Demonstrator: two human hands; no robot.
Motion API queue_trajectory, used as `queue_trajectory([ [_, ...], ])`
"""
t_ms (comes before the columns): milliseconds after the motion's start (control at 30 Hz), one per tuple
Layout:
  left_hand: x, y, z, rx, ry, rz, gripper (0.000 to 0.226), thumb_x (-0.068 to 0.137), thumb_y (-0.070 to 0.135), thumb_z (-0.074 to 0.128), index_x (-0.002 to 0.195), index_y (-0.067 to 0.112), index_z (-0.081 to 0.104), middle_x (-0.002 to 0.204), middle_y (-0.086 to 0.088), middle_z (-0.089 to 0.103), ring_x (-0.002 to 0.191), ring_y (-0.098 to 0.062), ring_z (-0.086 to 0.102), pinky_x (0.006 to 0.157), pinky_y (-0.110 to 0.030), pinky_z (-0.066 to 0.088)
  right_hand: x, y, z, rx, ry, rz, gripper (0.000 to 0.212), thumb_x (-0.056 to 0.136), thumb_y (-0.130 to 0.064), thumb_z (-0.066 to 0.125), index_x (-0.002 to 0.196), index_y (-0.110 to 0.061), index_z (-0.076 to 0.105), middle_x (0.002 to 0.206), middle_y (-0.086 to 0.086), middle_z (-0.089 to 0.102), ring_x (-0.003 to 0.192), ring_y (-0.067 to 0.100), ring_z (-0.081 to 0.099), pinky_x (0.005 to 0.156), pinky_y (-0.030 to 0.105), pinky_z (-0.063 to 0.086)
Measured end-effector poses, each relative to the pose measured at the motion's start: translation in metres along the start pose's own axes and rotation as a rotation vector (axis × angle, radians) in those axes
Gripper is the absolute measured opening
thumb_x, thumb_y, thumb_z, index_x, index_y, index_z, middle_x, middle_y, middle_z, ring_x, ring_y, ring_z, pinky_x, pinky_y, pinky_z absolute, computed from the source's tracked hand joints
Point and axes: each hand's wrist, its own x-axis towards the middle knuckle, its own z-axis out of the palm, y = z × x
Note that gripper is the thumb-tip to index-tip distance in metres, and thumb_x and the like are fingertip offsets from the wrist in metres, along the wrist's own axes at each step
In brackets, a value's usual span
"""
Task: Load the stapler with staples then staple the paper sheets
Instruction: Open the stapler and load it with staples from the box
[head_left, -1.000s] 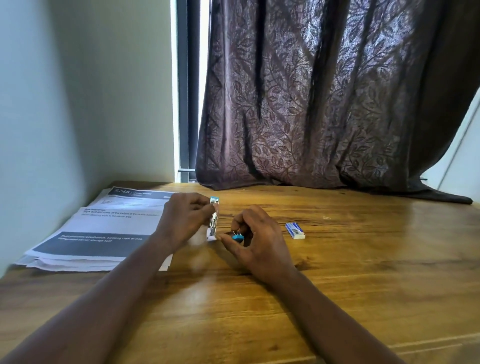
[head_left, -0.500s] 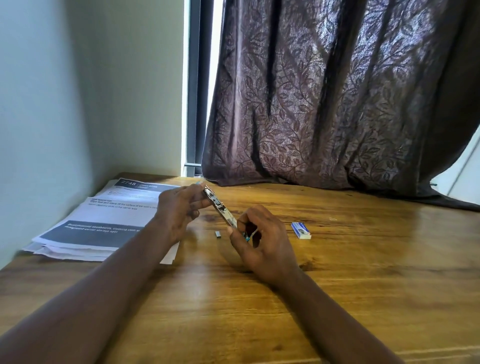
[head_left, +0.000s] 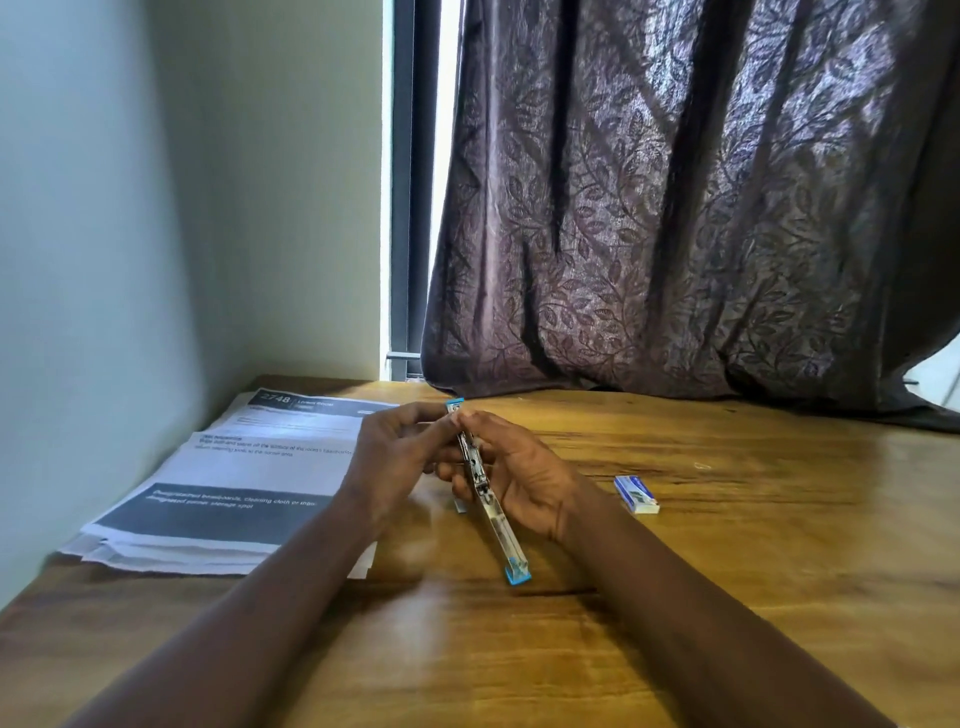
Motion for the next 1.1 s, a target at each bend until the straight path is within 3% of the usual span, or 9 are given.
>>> queue_trajectory([
  [100,0.003,-0.007,-0.001,0.033,-0.020,-0.003,0.021,0.091,0.017,0.072,0.107,0.005,0.076,0.080,-0.009,0.078,0.061,-0.011,0.069,0.058,-0.022,0.053,0.007,0.014,-0.008,0.024,0.033,-0.093,0.040,0.095,-0.026,0.067,0.127,-0.004,0.061,0.084,0.014,0.068,0.063,0.016,0.062,0.049,0.020,0.044],
  [200,0.006,-0.010,-0.001,0.046,-0.062,-0.023,0.021,0.095,0.020,0.068,0.109,0.008,0.077,0.089,-0.012,0.079,0.068,-0.014,0.072,0.063,-0.023,0.054,0.010,0.020,-0.013,0.033,0.036,-0.109,0.038,0.096,-0.024,0.065,0.127,-0.001,0.063,0.084,0.013,0.069,0.060,0.015,0.060,0.044,0.018,0.039],
  [400,0.006,-0.006,0.001,-0.056,-0.056,-0.063,0.025,0.099,0.022,0.061,0.101,0.004,0.078,0.092,-0.018,0.078,0.069,-0.019,0.074,0.055,-0.019,0.052,0.008,0.020,-0.009,0.017,0.098,-0.144,0.038,0.097,-0.020,0.064,0.126,0.004,0.062,0.086,0.013,0.070,0.051,0.013,0.057,0.036,0.016,0.035],
  [667,0.002,-0.004,0.001,-0.045,-0.060,-0.021,0.021,0.096,0.011,0.065,0.108,-0.004,0.074,0.091,-0.019,0.078,0.067,-0.018,0.074,0.052,-0.017,0.051,0.003,0.018,-0.008,-0.039,0.073,-0.114,0.022,0.098,-0.020,0.055,0.105,-0.004,0.068,0.084,0.015,0.070,0.055,0.016,0.059,0.042,0.020,0.037],
  [733,0.002,-0.004,0.001,-0.051,-0.072,-0.015,0.021,0.096,0.010,0.064,0.108,-0.005,0.073,0.094,-0.021,0.077,0.067,-0.018,0.074,0.052,-0.017,0.051,0.003,0.018,-0.007,-0.039,0.079,-0.108,0.022,0.098,-0.028,0.059,0.097,-0.008,0.069,0.076,0.010,0.070,0.054,0.016,0.058,0.041,0.019,0.037],
  [833,0.002,-0.004,-0.001,-0.044,-0.089,-0.017,0.022,0.096,0.010,0.064,0.109,-0.005,0.073,0.096,-0.024,0.076,0.066,-0.020,0.073,0.053,-0.019,0.052,0.003,0.018,-0.006,-0.050,0.110,-0.129,0.024,0.097,-0.031,0.063,0.100,-0.008,0.070,0.070,0.007,0.069,0.053,0.016,0.056,0.039,0.019,0.037],
  [1100,0.004,-0.007,-0.001,0.005,-0.110,-0.039,0.029,0.093,0.023,0.070,0.105,-0.003,0.074,0.099,-0.024,0.076,0.066,-0.024,0.072,0.061,-0.031,0.054,0.001,0.017,-0.004,-0.057,0.158,-0.101,0.031,0.093,-0.024,0.064,0.110,0.002,0.068,0.078,0.016,0.067,0.052,0.017,0.057,0.038,0.019,0.037],
])
